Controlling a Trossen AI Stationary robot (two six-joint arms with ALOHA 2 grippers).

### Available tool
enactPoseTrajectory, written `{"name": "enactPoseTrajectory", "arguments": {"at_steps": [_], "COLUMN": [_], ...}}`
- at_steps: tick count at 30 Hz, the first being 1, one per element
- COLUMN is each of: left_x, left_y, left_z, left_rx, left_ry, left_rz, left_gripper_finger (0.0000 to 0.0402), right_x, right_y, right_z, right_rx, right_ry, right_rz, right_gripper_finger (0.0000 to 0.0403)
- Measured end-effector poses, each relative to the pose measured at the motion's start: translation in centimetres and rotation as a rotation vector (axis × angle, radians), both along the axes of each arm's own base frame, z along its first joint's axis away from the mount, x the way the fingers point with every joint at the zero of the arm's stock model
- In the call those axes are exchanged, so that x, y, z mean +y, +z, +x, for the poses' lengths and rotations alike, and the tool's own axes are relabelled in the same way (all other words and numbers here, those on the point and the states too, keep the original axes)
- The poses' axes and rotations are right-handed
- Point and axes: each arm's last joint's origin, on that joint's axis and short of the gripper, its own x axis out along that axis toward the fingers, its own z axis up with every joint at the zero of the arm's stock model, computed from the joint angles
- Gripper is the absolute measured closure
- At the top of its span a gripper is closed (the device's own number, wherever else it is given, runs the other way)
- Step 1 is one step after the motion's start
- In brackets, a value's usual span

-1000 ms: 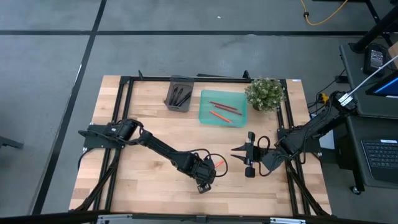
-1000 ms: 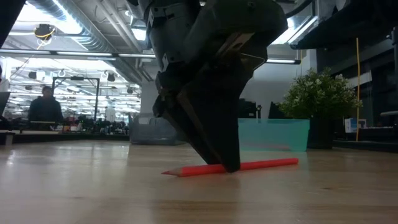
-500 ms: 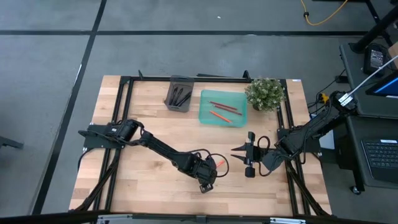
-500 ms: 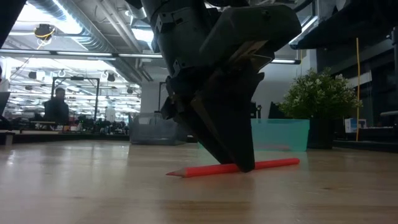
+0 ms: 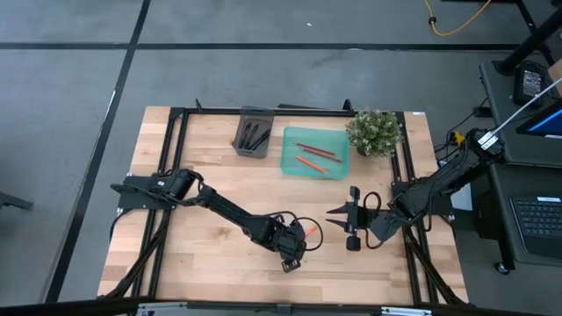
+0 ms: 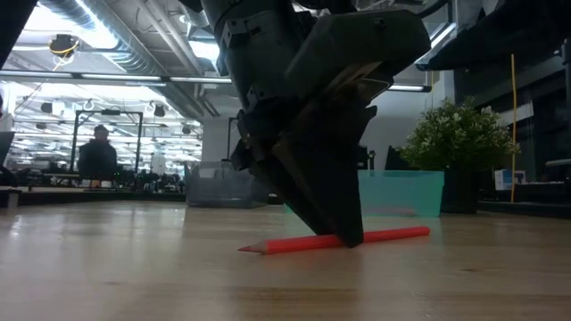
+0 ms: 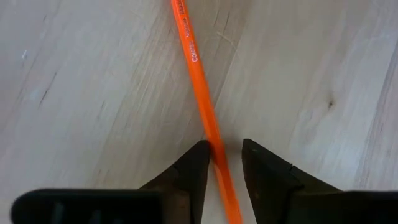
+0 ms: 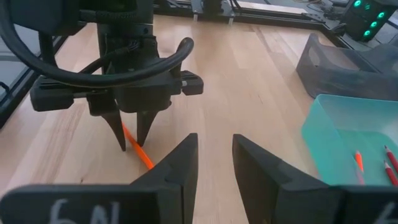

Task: Sort pens & pencils
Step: Put the orange pencil into the green bin

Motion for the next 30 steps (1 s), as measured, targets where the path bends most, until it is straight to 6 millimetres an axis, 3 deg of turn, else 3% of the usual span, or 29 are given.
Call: {"name": "enactPoseTrajectory", "arguments": {"at_steps": [10,19,25,30], "left_x": [0.08,-0.09,-0.42,-0.59], "left_y": [-0.05,-0.05,-0.05,-0.05], "left_z": [-0.13,-0.19,-0.33,-0.37], "left_rx": [0.016,0.018,0.018,0.015], "left_ry": [-0.026,-0.073,-0.105,-0.112], "left_rz": [0.021,0.036,0.050,0.052], "left_gripper_finger": [0.0390,0.0367,0.0393,0.0389], "right_x": [0.00,0.00,0.01,0.01], "right_y": [0.00,0.00,0.00,0.00], "right_z": [0.00,0.00,0.00,0.00], "right_rx": [0.000,0.000,0.000,0.000], "right_ry": [0.000,0.001,0.001,0.001], "right_rz": [0.001,0.002,0.002,0.002], "right_gripper_finger": [0.0302,0.0302,0.0302,0.0302]}}
